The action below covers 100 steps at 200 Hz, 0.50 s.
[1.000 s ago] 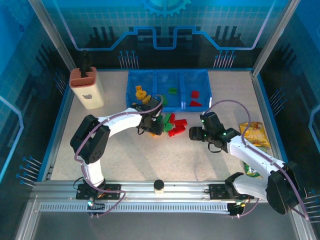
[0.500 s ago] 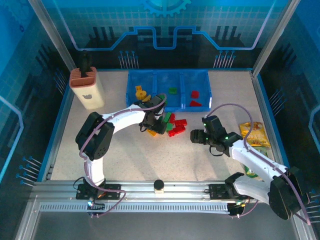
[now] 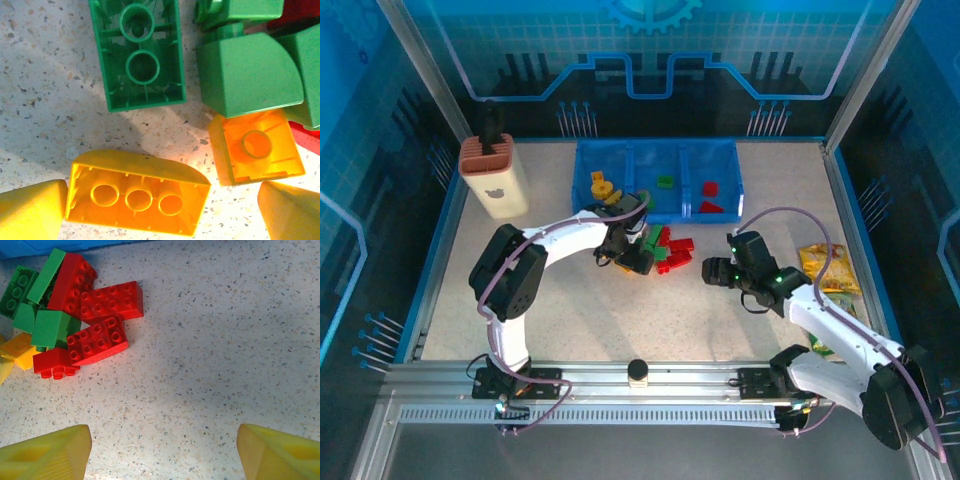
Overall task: Sort the legos into containers by color
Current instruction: Pick up the lego from the center of the table.
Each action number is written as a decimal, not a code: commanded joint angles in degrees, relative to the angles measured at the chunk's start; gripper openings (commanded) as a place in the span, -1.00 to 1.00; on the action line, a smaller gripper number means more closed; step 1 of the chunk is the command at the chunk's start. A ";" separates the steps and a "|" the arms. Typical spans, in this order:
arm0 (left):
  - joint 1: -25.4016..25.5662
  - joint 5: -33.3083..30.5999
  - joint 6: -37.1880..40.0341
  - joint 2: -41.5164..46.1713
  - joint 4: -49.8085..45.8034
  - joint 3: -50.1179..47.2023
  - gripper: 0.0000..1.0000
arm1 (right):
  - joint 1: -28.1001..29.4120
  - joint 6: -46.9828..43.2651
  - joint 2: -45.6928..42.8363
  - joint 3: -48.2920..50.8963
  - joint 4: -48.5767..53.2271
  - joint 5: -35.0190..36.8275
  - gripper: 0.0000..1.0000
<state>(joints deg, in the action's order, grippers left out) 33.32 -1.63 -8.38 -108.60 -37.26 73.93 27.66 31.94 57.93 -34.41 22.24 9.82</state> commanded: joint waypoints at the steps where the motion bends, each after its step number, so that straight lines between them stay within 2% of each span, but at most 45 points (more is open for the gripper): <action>1: -0.68 2.56 1.92 -0.20 -1.67 -0.75 0.94 | -0.77 0.84 -2.14 0.99 1.03 0.05 0.55; 100: -0.72 0.32 2.93 -5.57 -3.35 2.64 0.79 | -0.77 2.05 -1.62 2.42 -0.51 -1.28 0.54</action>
<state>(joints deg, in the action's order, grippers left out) 32.80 -1.48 -6.87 -112.38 -39.31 75.64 27.62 32.75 56.01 -32.86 22.44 9.56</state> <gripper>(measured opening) 0.908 0.771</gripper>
